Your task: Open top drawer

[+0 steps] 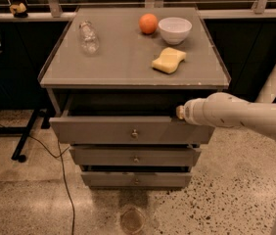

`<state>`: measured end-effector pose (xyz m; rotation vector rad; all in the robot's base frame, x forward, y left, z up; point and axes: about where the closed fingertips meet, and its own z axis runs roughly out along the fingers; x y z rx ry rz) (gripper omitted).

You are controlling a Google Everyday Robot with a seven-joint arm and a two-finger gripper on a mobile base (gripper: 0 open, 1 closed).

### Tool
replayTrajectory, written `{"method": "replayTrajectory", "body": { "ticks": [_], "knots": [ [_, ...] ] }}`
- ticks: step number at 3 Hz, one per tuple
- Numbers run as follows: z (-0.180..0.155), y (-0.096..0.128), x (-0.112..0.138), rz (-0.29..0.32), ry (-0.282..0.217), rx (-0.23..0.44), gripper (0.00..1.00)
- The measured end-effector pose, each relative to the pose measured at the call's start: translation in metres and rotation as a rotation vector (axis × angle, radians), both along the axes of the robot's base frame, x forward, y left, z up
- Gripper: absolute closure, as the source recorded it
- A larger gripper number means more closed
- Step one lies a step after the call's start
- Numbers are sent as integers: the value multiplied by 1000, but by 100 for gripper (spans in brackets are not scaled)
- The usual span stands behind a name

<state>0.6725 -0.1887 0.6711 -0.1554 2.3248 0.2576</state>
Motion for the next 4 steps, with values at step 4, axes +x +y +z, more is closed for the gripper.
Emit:
{"method": "replayTrajectory", "body": {
  "ticks": [4],
  "knots": [
    [-6, 3, -10, 83, 50, -16, 100]
  ]
}}
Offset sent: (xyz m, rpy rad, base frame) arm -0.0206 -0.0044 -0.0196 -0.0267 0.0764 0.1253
